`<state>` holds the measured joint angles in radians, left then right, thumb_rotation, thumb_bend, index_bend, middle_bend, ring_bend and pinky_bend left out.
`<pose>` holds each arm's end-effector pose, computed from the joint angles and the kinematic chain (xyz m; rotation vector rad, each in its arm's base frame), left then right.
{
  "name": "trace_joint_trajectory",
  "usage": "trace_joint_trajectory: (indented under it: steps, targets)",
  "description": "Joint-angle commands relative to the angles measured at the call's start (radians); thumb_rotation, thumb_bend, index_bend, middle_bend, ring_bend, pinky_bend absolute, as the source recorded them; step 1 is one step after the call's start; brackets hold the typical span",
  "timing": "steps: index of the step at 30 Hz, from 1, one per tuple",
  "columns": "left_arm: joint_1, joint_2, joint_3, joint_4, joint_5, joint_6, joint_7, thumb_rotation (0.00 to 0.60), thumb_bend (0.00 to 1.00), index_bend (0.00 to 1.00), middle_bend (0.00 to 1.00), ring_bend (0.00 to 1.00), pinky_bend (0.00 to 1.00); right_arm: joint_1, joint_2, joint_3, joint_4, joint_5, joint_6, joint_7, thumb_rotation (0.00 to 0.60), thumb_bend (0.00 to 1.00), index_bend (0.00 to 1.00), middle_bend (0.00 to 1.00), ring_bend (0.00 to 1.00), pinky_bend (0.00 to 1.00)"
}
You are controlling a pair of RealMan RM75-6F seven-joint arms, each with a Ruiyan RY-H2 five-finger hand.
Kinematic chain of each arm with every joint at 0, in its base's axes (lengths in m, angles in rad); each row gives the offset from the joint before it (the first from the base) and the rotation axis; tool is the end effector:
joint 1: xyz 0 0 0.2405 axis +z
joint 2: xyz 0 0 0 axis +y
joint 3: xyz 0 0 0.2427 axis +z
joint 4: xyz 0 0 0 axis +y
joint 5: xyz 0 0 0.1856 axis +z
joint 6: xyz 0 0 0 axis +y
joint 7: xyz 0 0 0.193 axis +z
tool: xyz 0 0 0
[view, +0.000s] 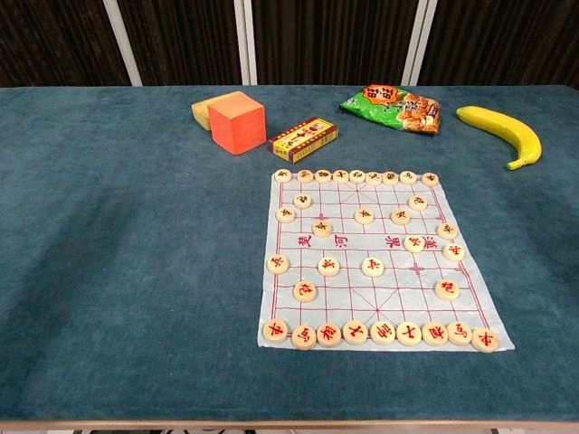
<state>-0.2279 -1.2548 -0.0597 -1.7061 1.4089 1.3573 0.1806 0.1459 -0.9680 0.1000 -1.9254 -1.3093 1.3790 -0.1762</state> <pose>-0.2450 0.2616 0.1095 -1.4916 -0.9869 -0.9357 -0.2582 -0.2448 0.1905 1.3517 -0.9962 0.8268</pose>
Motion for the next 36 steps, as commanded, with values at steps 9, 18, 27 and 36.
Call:
trace_joint_trajectory:
  steps: [9,18,27,36]
  targets:
    - [0.001,-0.001,-0.002,0.000,-0.004,0.000,-0.005,0.600,0.00,0.00,0.00,0.00,0.00,0.001,0.001,-0.002,-0.007,-0.003,-0.004,0.000,0.600,0.27,0.00,0.00,0.00,0.00]
    - [0.001,0.003,-0.005,-0.005,-0.010,-0.002,-0.013,0.600,0.00,0.00,0.00,0.00,0.00,0.009,0.003,0.002,-0.042,-0.006,-0.011,-0.006,0.600,0.27,0.00,0.00,0.00,0.00]
    - [0.002,0.004,-0.007,-0.008,-0.012,0.000,-0.019,0.600,0.00,0.00,0.00,0.00,0.00,0.077,-0.019,0.033,-0.092,0.003,-0.069,-0.077,0.600,0.27,0.00,0.12,0.18,0.11]
    - [0.002,0.005,-0.010,-0.007,-0.016,-0.003,-0.029,0.600,0.00,0.00,0.00,0.00,0.00,0.220,-0.099,0.097,-0.127,0.128,-0.175,-0.249,0.600,0.27,0.06,0.73,0.82,0.73]
